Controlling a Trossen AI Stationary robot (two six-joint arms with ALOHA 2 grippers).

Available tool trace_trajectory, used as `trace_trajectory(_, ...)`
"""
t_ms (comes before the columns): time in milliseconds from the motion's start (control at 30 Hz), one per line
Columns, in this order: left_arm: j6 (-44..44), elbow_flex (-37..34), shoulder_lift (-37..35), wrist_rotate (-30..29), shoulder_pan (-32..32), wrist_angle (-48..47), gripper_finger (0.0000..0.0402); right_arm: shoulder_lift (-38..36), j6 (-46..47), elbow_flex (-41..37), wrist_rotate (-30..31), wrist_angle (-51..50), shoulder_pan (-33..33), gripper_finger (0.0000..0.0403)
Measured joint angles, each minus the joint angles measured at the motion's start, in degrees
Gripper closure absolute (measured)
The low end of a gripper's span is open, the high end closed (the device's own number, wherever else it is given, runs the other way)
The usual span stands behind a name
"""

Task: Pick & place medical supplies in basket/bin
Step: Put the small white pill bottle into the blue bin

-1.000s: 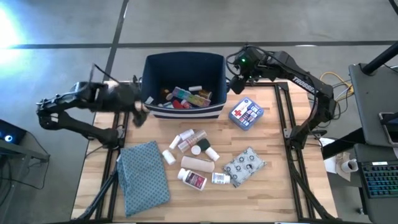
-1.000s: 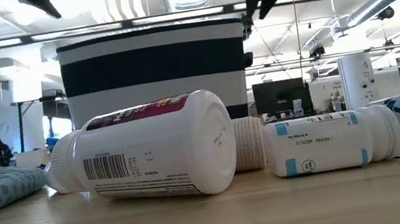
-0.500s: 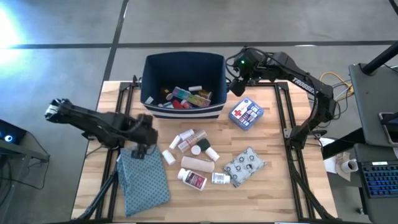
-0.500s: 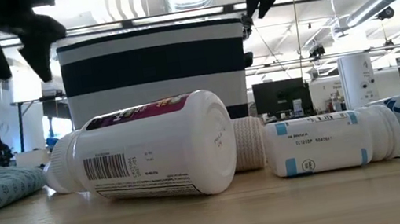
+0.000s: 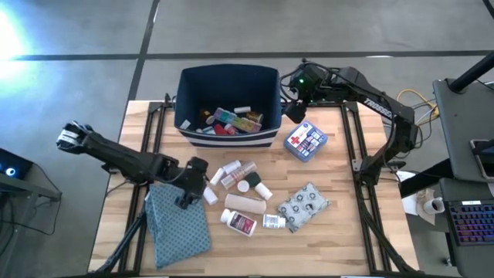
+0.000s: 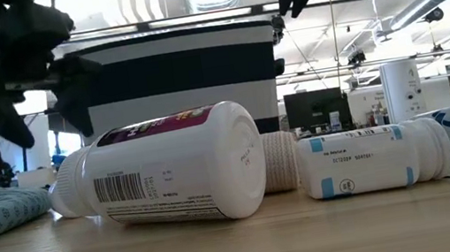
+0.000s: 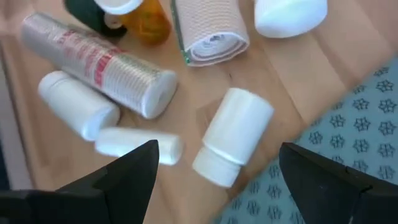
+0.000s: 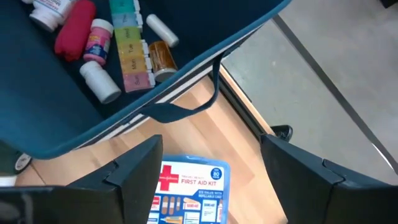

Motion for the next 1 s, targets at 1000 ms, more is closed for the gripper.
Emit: trace_trajectory(1000,-6.6,1.0,20.3,4.5,0.4,7.7,0.0221,0.0,-1.7,0.0,0.2,0.0,0.0,0.0151)
